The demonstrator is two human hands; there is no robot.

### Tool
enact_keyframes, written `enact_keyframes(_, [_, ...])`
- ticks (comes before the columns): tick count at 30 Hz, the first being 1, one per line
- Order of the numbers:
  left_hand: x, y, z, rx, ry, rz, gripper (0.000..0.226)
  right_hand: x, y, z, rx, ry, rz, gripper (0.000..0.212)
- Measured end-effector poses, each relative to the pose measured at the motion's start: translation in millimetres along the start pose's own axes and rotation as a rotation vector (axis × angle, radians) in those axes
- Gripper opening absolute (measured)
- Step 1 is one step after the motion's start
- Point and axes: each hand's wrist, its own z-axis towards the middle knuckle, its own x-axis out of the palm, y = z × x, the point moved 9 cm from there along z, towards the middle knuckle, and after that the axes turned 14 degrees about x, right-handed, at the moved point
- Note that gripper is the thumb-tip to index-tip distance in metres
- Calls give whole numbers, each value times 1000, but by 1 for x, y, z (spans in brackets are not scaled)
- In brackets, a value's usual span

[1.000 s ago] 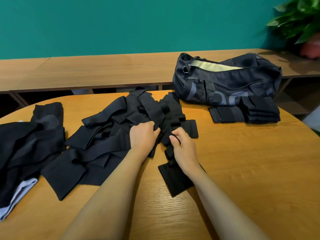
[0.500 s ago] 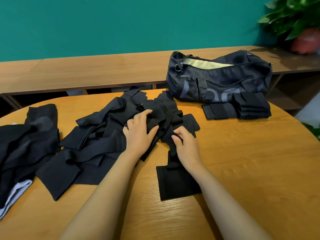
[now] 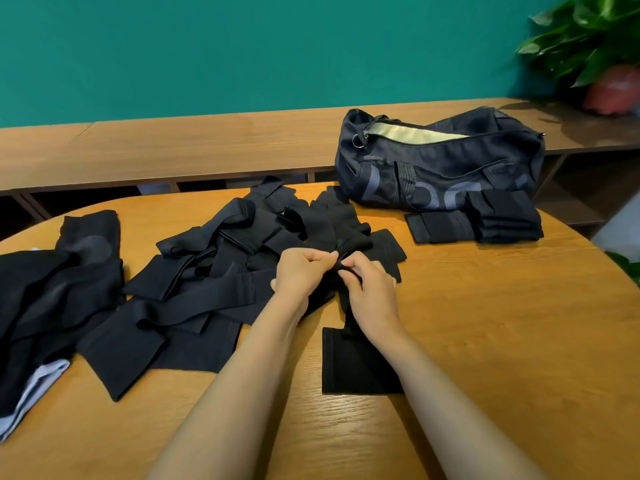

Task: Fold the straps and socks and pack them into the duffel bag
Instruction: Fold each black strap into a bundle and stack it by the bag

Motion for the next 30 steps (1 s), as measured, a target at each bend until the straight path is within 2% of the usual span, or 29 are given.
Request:
enact_keyframes(2, [-4,-4,4,52,-89,149,23,-2,7,-5,-2,-12,63,19])
enact_keyframes(5, [-20,-11,8,112,-257,525,21,-21,12,-19,10,-42,218,21])
enact_keyframes(7, [-32,-11,13,127,-320,624,22,-43,8,-24,37,-87,331,22])
enact_keyframes(10, [-28,-29,11,259,-324,735,9,-64,-27,-10,207,-116,468,6])
enact_keyframes(11, [-18,-42,7,364,-314,773,12,-68,-41,-3,277,-125,495,13])
enact_keyframes(13, [11,-66,-3,624,-175,782,27,-74,-62,9,372,-155,527,22])
enact_keyframes(15, [46,-65,-12,789,120,835,33,-79,-73,19,397,-180,529,21])
enact_keyframes(17, [66,-43,-15,768,338,1001,39,-82,-79,27,407,-170,505,21])
enact_keyframes(19, [62,-28,-13,678,373,1127,44,-80,-80,35,391,-88,433,27])
enact_keyframes(21, [55,-27,-18,638,351,1135,46,-76,-82,39,365,-9,212,44])
enact_keyframes(24, [55,-34,-39,681,363,1034,43,-86,-83,23,309,-53,-129,60])
enact_keyframes(28, [57,-32,-86,678,373,767,40,-93,-78,-29,208,-61,-245,68])
enact_keyframes(30, [58,-27,-110,639,366,717,40,-91,-80,-55,193,-34,-316,78])
